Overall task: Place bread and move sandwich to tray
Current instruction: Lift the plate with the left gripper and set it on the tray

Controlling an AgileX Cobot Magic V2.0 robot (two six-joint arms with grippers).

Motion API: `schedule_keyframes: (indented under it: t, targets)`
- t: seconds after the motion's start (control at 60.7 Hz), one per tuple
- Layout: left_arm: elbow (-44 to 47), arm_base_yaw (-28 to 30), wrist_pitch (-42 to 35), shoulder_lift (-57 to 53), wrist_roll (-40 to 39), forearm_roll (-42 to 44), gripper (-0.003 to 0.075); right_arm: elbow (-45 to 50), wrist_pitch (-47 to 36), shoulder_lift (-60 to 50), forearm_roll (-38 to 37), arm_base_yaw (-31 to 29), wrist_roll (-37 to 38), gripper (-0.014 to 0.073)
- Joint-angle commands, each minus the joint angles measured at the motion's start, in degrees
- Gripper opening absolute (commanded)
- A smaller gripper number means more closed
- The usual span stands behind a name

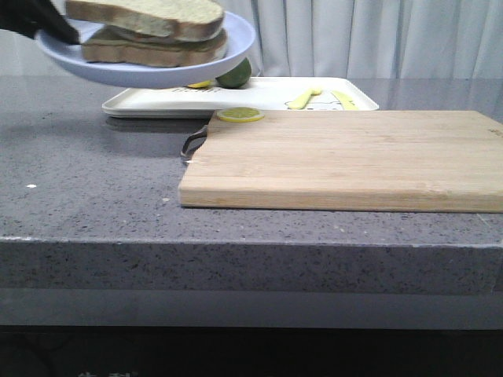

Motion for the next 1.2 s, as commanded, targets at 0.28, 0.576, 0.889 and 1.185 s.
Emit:
schedule_keyframes:
  t: [0.28,0.576,0.889,1.185]
  targets:
    - [-21.00,-2.31,-2.32,12.63,-14.64,-3.08,-0.0020,-1.52,-4.38,-0.11,0.83,-0.25,-0.62,0.0463]
    - [-29.51,-2.40,-0.53,19.72,-18.01,1.25,-0.0019,-1.52,-4.38,-0.11,0.83,-0.25,-0.62,0.0463]
    - [-29.51,-2.40,-0.42,19.72,-18.01,1.14,0.0277,-1.52,-4.38,-0.11,0.83,-0.25,-0.62,0.0463]
    - [-29.51,-1.67,-0.06,14.82,-15.51,6.00,0.0347,-1.52,-4.38,-0.11,0.83,-0.25,-0.62,0.0463]
